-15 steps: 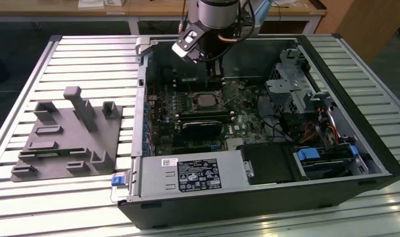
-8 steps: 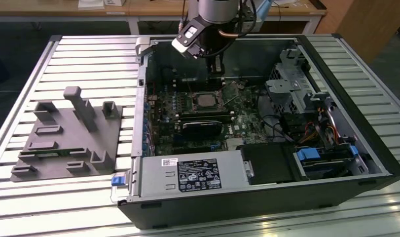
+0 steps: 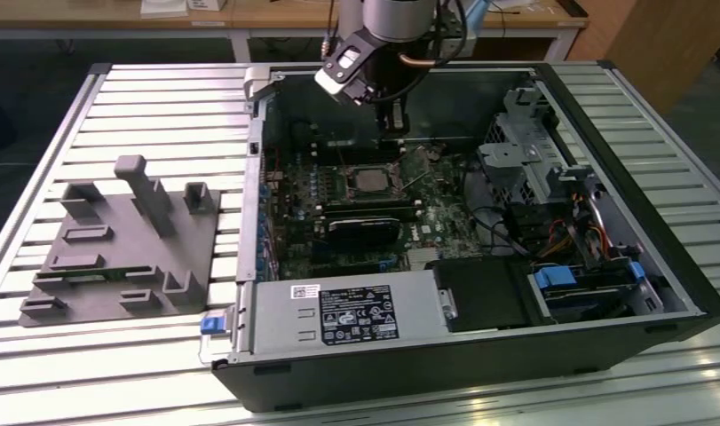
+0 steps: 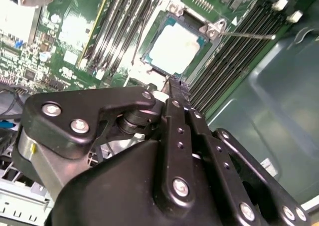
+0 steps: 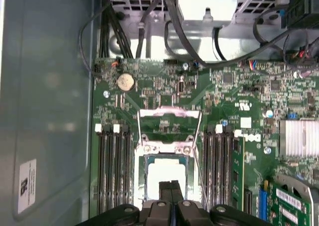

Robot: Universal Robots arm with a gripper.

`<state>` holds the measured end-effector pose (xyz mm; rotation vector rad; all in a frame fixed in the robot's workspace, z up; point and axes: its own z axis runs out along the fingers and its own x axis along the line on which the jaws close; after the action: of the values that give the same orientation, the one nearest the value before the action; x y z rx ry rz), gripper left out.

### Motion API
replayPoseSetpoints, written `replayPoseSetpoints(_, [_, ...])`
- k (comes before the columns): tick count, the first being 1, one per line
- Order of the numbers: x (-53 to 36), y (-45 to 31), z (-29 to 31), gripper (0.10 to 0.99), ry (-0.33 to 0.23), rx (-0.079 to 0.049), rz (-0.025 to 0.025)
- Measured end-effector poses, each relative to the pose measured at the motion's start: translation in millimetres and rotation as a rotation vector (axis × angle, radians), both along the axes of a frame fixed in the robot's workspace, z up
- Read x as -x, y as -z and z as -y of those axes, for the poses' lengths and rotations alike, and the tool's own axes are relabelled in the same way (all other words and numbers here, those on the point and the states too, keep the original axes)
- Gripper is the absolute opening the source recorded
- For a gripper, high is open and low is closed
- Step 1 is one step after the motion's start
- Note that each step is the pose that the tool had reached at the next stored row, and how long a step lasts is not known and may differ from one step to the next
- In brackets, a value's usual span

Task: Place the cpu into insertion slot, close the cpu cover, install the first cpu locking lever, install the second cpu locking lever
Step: 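Close the cpu cover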

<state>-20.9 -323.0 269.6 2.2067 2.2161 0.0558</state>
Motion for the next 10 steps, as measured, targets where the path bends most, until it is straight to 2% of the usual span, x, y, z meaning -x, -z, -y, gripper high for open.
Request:
replayPoseSetpoints(6, [-18.7, 0.0, 0.0, 0.106, 0.0, 0.0, -0.0003])
replayPoseSetpoints(10, [-36.9, 0.1, 0.0, 0.106, 0.0, 0.0, -0.0023])
